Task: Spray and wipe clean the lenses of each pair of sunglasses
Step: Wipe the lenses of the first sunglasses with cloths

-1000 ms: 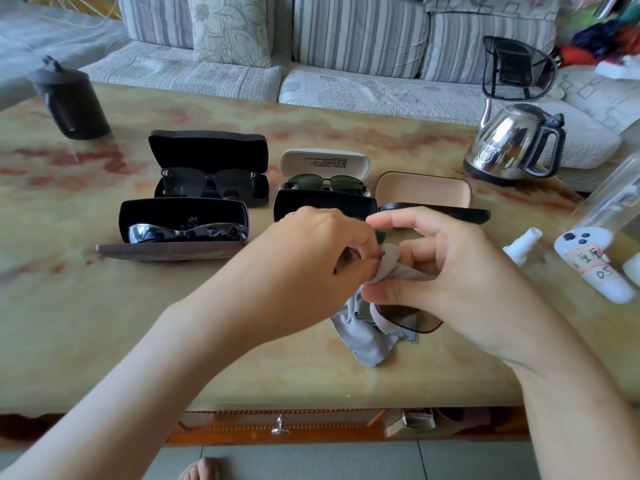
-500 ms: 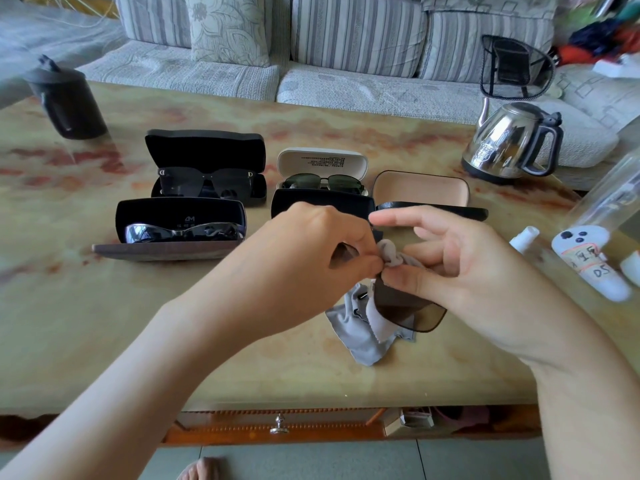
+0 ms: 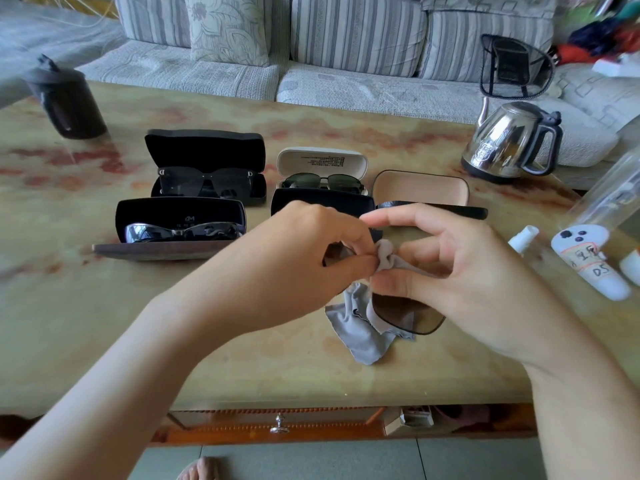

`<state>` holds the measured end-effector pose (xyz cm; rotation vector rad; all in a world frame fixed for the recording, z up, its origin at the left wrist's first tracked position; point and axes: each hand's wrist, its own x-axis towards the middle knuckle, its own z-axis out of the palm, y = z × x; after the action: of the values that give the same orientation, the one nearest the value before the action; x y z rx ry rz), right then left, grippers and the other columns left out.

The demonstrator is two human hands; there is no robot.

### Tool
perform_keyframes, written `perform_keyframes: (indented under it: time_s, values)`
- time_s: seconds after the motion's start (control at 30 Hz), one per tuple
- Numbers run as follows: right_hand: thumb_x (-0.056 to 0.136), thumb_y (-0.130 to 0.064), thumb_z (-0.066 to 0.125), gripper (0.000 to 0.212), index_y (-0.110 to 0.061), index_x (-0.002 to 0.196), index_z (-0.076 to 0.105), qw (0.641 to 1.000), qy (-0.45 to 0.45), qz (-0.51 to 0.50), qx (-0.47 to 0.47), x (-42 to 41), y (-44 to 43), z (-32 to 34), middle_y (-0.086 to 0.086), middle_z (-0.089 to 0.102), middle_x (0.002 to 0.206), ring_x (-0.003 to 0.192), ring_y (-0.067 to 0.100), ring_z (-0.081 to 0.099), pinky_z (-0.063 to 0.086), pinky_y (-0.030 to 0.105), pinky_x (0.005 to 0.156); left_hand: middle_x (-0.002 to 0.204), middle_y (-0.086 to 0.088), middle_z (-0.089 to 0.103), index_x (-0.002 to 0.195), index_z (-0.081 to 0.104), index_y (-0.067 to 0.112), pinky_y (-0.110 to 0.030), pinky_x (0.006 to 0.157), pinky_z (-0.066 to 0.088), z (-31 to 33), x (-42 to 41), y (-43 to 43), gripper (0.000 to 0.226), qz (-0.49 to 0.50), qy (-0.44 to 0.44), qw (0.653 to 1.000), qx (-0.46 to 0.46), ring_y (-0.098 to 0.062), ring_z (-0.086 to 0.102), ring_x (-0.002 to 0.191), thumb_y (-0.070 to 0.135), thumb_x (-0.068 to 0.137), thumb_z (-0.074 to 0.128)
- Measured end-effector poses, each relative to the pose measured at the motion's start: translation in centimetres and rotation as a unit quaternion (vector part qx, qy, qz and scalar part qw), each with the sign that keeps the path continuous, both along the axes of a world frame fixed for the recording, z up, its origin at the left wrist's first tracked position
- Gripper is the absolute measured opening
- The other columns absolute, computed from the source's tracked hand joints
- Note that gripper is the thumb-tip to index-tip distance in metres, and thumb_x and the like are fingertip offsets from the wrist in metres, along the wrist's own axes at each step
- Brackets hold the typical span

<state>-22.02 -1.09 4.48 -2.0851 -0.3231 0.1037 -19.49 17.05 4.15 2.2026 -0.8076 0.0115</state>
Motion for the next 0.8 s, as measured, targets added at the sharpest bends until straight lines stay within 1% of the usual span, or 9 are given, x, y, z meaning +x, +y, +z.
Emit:
perform_keyframes:
  time_s: [0.1, 0.17, 0.23, 0.33, 0.4, 0.47, 0.53, 0.6, 0.8]
  values:
    - [0.077, -0.024, 0.071, 0.044, -0.032, 0.119, 0.060, 1.000, 0.001, 0.001, 0.028, 0.0, -0.2, 0.1, 0.001, 0.077, 0.083, 0.087, 0.020, 0.072, 0.051, 0.039, 0.094, 0.069, 0.004, 0.063, 0.080, 0.070, 0.022, -0.019, 0.057, 0.046, 0.2, -0.1, 0.3, 0.011, -0.017, 0.017, 1.000, -0.014, -0.012, 0.057, 0.062, 0.027, 0.088, 0.065]
    - [0.076, -0.026, 0.069, 0.043, -0.030, 0.118, 0.061, 0.999, 0.002, 0.002, 0.039, 0.1, -0.3, 0.0, 0.001, 0.077, 0.083, 0.087, 0.022, 0.072, 0.053, 0.034, 0.089, 0.074, 0.001, 0.066, 0.085, 0.071, 0.024, -0.027, 0.063, 0.046, 0.2, -0.3, 0.4, 0.012, -0.024, -0.004, 1.000, -0.007, -0.017, 0.059, 0.068, 0.036, 0.082, 0.067]
    - [0.076, -0.026, 0.067, 0.041, -0.029, 0.116, 0.062, 0.998, 0.004, 0.000, 0.057, 0.2, -0.5, 0.0, 0.002, 0.077, 0.084, 0.088, 0.020, 0.073, 0.056, 0.033, 0.089, 0.081, 0.007, 0.065, 0.091, 0.068, 0.029, -0.027, 0.069, 0.046, 0.0, -0.3, 0.4, 0.023, -0.014, -0.038, 0.999, 0.030, -0.011, 0.058, 0.080, 0.042, 0.073, 0.064]
    - [0.077, -0.028, 0.064, 0.037, -0.029, 0.115, 0.062, 0.997, 0.004, 0.000, 0.077, 0.2, -0.8, -0.1, 0.002, 0.077, 0.083, 0.079, 0.008, 0.070, 0.055, 0.021, 0.079, 0.096, 0.020, 0.062, 0.101, 0.063, 0.037, -0.030, 0.081, 0.049, -0.1, -0.1, 0.4, 0.032, -0.007, -0.062, 0.996, 0.063, 0.000, 0.053, 0.093, 0.043, 0.070, 0.062]
    - [0.077, -0.028, 0.063, 0.038, -0.028, 0.115, 0.062, 0.996, -0.001, 0.002, 0.084, 0.2, -1.0, 0.0, -0.003, 0.077, 0.080, 0.080, -0.001, 0.066, 0.048, 0.008, 0.076, 0.100, 0.023, 0.060, 0.105, 0.062, 0.038, -0.029, 0.082, 0.047, -0.2, 0.0, 0.5, 0.032, -0.010, -0.077, 0.995, 0.062, 0.002, 0.053, 0.095, 0.039, 0.072, 0.062]
    - [0.075, -0.026, 0.063, 0.041, -0.024, 0.116, 0.060, 0.996, -0.006, 0.000, 0.089, 0.3, -1.1, 0.0, -0.005, 0.076, 0.075, 0.079, -0.005, 0.064, 0.040, -0.001, 0.076, 0.100, 0.022, 0.060, 0.106, 0.062, 0.037, -0.029, 0.080, 0.047, -0.2, 0.1, 0.5, 0.032, -0.008, -0.093, 0.994, 0.063, 0.002, 0.053, 0.094, 0.035, 0.074, 0.062]
    - [0.073, -0.023, 0.066, 0.045, -0.021, 0.117, 0.059, 0.995, -0.008, -0.001, 0.096, 0.3, -1.2, 0.0, -0.009, 0.072, 0.064, 0.071, -0.001, 0.062, 0.038, -0.003, 0.077, 0.100, 0.021, 0.061, 0.107, 0.062, 0.035, -0.032, 0.078, 0.050, -0.3, 0.1, 0.4, 0.032, -0.006, -0.105, 0.992, 0.065, 0.000, 0.054, 0.092, 0.033, 0.075, 0.062]
    - [0.070, -0.024, 0.069, 0.048, -0.021, 0.116, 0.058, 0.996, -0.012, -0.001, 0.091, 0.4, -1.3, -0.1, -0.012, 0.065, 0.057, 0.068, 0.003, 0.059, 0.038, -0.002, 0.078, 0.098, 0.020, 0.060, 0.108, 0.063, 0.034, -0.034, 0.075, 0.052, -0.4, 0.1, 0.4, 0.033, -0.010, -0.114, 0.991, 0.064, -0.002, 0.055, 0.090, 0.033, 0.075, 0.062]
    - [0.066, -0.025, 0.071, 0.048, -0.021, 0.112, 0.059, 0.995, -0.006, -0.009, 0.100, 0.5, -1.7, 0.1, -0.011, 0.065, 0.058, 0.079, 0.002, 0.060, 0.037, -0.001, 0.082, 0.106, 0.019, 0.060, 0.115, 0.061, 0.033, -0.032, 0.077, 0.052, -0.6, 0.4, 0.5, 0.039, -0.033, -0.143, 0.987, 0.072, -0.001, 0.055, 0.095, 0.030, 0.076, 0.065]
